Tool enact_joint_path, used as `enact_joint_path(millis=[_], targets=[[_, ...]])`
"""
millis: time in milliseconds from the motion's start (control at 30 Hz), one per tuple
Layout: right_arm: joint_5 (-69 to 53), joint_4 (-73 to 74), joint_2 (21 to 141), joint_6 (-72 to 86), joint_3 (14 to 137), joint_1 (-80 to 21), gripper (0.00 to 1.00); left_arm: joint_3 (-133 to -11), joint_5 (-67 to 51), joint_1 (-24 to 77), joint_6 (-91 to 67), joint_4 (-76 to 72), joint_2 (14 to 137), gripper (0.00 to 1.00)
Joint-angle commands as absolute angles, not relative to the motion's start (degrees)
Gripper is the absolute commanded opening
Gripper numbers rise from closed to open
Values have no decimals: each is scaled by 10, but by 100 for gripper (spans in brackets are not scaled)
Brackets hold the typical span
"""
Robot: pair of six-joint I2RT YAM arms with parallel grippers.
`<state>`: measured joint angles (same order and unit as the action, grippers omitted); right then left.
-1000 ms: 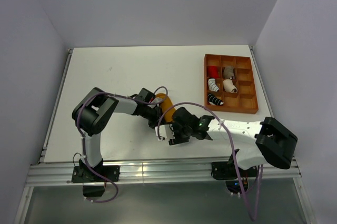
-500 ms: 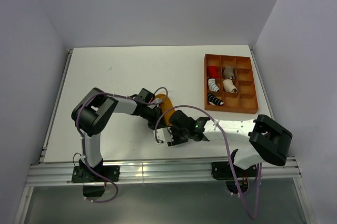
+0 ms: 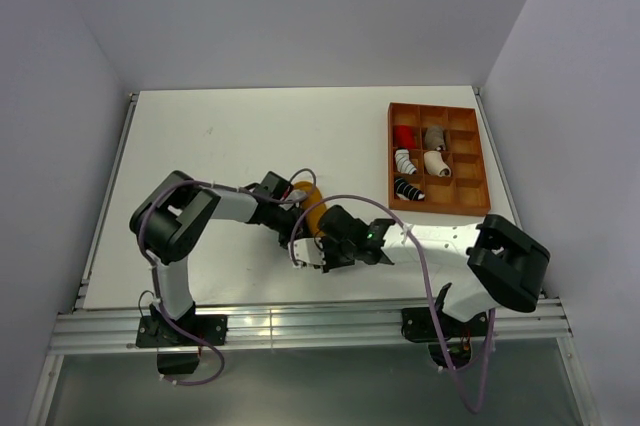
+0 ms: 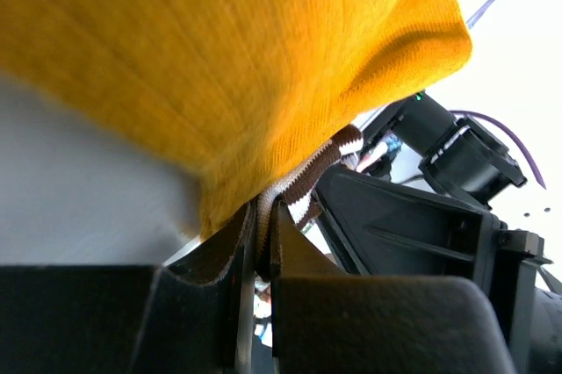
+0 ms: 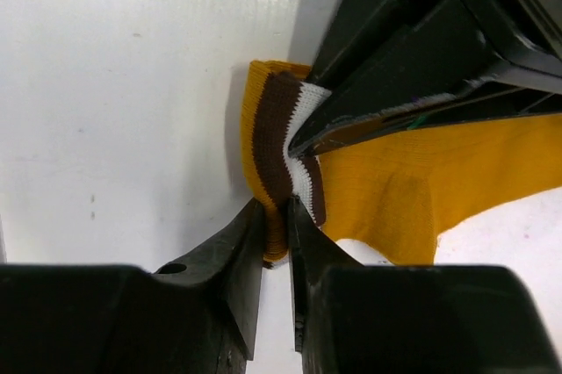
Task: Roll the socks
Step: Roll the sock at the center of the board.
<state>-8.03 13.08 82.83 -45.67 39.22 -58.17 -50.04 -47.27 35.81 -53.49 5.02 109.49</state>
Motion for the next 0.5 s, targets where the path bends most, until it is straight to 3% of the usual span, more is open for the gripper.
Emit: enact_joint_path(millis=[0, 133, 467], targets=[[-153, 207, 839, -439, 416, -550, 21, -476, -384, 370, -539, 72, 1068, 9], [-242, 297, 858, -456, 446, -510, 21, -463, -323, 370, -561, 38, 1024, 19], [-381, 465, 961, -517, 558, -421, 21, -411, -154, 371, -589, -47, 920, 21]])
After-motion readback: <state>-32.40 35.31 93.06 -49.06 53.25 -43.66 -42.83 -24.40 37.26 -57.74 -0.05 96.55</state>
